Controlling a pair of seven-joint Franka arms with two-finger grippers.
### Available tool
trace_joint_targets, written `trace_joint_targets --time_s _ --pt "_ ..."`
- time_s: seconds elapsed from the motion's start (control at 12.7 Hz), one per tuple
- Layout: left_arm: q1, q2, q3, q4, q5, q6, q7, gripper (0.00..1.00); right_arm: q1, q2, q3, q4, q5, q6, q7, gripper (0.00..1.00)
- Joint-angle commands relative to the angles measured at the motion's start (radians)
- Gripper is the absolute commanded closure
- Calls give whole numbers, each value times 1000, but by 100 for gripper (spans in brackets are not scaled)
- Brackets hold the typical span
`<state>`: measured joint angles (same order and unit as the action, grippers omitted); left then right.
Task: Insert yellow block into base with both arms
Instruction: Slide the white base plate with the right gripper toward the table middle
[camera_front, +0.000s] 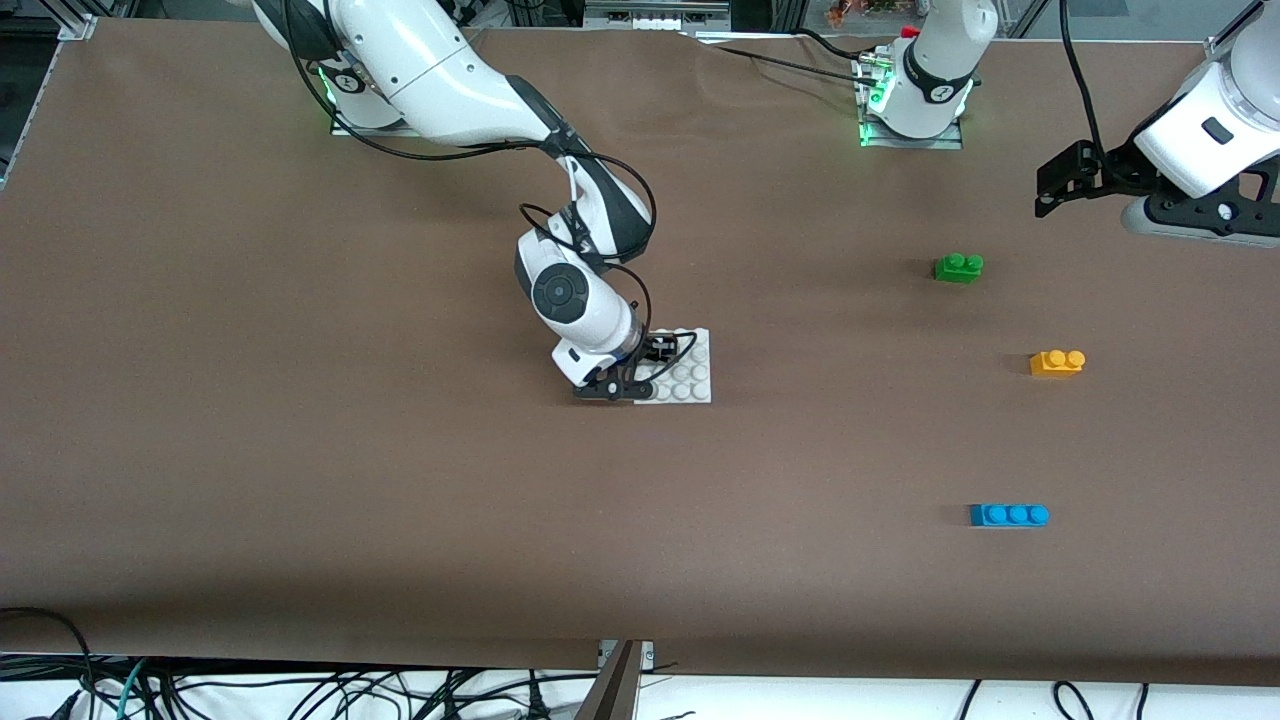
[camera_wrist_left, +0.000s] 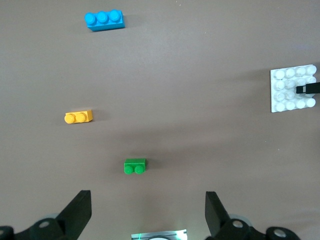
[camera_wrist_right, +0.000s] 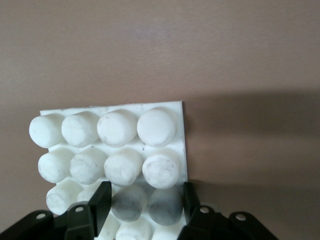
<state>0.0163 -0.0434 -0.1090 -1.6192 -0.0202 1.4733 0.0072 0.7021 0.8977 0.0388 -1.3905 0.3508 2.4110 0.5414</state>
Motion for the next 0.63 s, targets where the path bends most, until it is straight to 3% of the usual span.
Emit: trace_joint_targets --time_s 0.0,0.31,0.55 --pt "1 11 -6 33 -18 -25 -6 0 20 78 1 61 20 25 15 37" --pt "1 13 -11 33 -18 -25 -7 0 19 73 0 76 20 25 11 7" --pt "1 11 -12 33 -18 -25 -6 0 4 57 -5 99 22 -24 5 5"
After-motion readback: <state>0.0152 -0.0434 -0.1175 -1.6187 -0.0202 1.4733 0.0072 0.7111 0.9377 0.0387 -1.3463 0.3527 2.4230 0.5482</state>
